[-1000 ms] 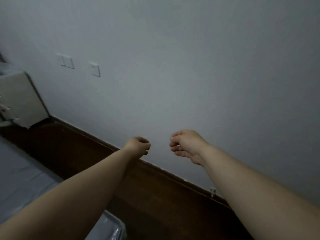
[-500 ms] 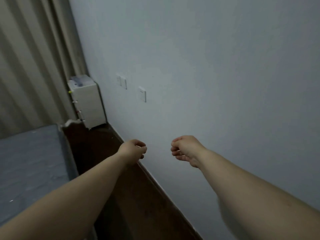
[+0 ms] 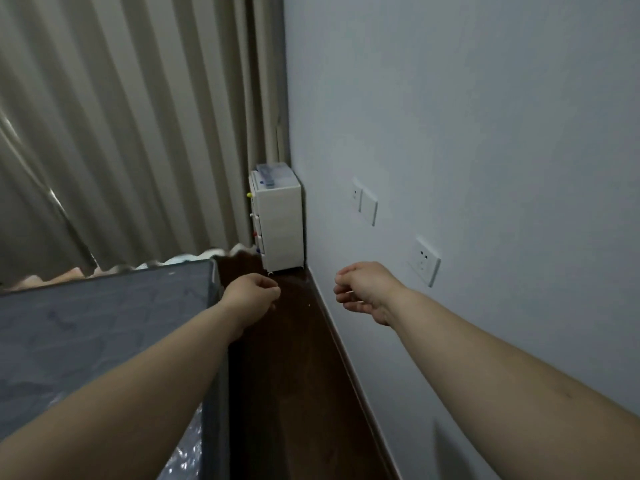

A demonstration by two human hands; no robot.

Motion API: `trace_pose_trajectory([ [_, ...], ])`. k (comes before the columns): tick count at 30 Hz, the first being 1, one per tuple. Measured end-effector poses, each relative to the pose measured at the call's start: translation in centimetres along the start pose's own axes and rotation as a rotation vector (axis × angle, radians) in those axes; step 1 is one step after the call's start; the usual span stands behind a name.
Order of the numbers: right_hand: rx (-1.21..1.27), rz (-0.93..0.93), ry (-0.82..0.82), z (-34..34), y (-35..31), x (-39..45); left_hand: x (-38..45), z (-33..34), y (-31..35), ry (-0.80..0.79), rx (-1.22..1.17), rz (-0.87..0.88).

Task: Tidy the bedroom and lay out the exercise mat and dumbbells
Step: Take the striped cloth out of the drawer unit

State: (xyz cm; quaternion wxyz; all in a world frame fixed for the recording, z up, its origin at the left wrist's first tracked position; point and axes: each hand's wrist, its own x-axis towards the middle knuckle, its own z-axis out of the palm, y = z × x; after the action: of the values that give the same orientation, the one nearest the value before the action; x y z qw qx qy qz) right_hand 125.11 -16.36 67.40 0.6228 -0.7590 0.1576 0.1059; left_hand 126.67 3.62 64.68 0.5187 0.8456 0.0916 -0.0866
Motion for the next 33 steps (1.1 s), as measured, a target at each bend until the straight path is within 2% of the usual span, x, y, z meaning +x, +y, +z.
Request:
trace_pose_trajectory([
  [6, -0.013, 0.006, -0.024, -0.4, -5.9, 16.4, 16.6, 0.1, 4.2, 0.004, -0.023, 0.006],
  [7, 0.000, -0.002, -0.013, -0.5, -6.5, 17.3, 17.4, 0.0, 4.6, 0.002, -0.024, 0.021],
  [13, -0.032, 0.017, -0.135, 3.1, -13.8, 34.4, 31.6, -1.5, 8.7, 0.056, -0.019, 0.020],
  [21, -0.133, 0.048, -0.302, 14.6, -21.9, 54.2, 51.6, -10.0, 8.2, 0.147, -0.089, -0.055],
  [27, -0.110, 0.072, -0.260, 22.6, -29.3, 69.2, 69.8, -19.4, 7.8, 0.129, -0.117, -0.114],
  [33, -0.098, 0.061, -0.239, 25.9, -35.1, 80.3, 83.8, -23.7, 10.3, 0.123, -0.122, -0.157],
])
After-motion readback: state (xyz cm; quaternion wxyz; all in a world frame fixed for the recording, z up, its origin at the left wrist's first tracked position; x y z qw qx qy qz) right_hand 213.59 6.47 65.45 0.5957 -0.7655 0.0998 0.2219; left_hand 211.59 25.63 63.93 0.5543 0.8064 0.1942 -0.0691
